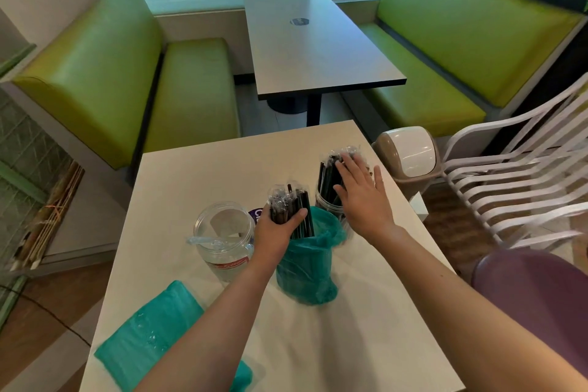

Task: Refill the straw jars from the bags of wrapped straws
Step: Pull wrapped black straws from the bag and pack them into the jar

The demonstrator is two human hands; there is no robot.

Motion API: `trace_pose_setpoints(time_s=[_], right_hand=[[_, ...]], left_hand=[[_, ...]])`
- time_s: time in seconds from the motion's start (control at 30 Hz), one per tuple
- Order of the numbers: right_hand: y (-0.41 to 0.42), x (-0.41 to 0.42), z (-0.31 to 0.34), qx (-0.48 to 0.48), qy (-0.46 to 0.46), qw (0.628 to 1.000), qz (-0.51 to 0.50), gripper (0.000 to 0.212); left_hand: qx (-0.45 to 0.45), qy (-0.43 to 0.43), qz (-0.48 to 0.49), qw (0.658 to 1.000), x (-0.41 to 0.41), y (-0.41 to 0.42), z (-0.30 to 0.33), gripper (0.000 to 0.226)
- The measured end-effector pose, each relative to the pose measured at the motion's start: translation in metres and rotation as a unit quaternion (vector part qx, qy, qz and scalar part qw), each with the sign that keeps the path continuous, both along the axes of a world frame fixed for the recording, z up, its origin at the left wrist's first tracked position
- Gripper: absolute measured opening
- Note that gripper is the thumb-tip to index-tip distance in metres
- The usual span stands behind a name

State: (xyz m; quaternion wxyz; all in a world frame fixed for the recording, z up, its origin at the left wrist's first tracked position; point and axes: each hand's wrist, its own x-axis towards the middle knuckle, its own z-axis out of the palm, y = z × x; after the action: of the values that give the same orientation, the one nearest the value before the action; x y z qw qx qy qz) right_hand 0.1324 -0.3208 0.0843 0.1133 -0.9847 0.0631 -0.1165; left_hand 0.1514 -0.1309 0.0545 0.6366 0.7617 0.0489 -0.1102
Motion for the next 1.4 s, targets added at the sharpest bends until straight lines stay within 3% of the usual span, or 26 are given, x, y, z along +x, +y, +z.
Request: trace_pose_setpoints(time_s=[0.1,0.27,0.4,0.53,0.7,0.87,0.93,1.07,1.2,1.4], right_hand=[[0.001,-0.002,0.001,-0.022,0.008,1.000,-0.001,0.053],[0.032,-0.023,0.013,0.013,-0.145,0.989,-0.038,0.029],[0.060,-0.046,0.005,0.155,-0.066,0.986,-0.002,0.018],[0.071,-0.057,-0.015,0.167,0.079,0.982,0.024,0.058],[0.062,-0.045,-0.026,0.327,0.090,0.939,-0.054,0.062],[0.053,-0.029,-0.031,0.379,0.140,0.915,-0.022,0.065],[0.050,-0.026,-0.033,0.416,0.170,0.893,-0.018,0.066],[0.046,-0.023,-0.027,0.533,0.230,0.814,-0.013,0.075],[0.043,-0.019,-0.025,0.555,0.255,0.791,-0.002,0.072],[0.040,-0.013,-0.023,0.528,0.273,0.804,0.001,0.068]], left_hand=[[0.001,0.001,-0.002,1.000,0.000,0.001,0.000,0.052],[-0.001,0.004,0.000,1.000,0.001,0.002,-0.001,0.058],[0.000,-0.003,-0.002,1.000,0.002,0.005,-0.002,0.058],[-0.014,0.012,0.000,1.000,0.003,0.007,-0.001,0.062],[-0.036,0.034,-0.048,0.998,0.002,0.014,-0.002,0.068],[-0.035,0.041,-0.138,0.989,0.002,0.024,-0.004,0.072],[-0.017,0.052,-0.191,0.980,0.003,0.028,-0.006,0.080],[0.006,0.042,-0.225,0.973,0.001,0.030,-0.010,0.089],[0.033,0.017,-0.202,0.979,0.000,0.028,-0.013,0.075],[0.022,0.039,-0.198,0.979,-0.002,0.026,-0.015,0.083]])
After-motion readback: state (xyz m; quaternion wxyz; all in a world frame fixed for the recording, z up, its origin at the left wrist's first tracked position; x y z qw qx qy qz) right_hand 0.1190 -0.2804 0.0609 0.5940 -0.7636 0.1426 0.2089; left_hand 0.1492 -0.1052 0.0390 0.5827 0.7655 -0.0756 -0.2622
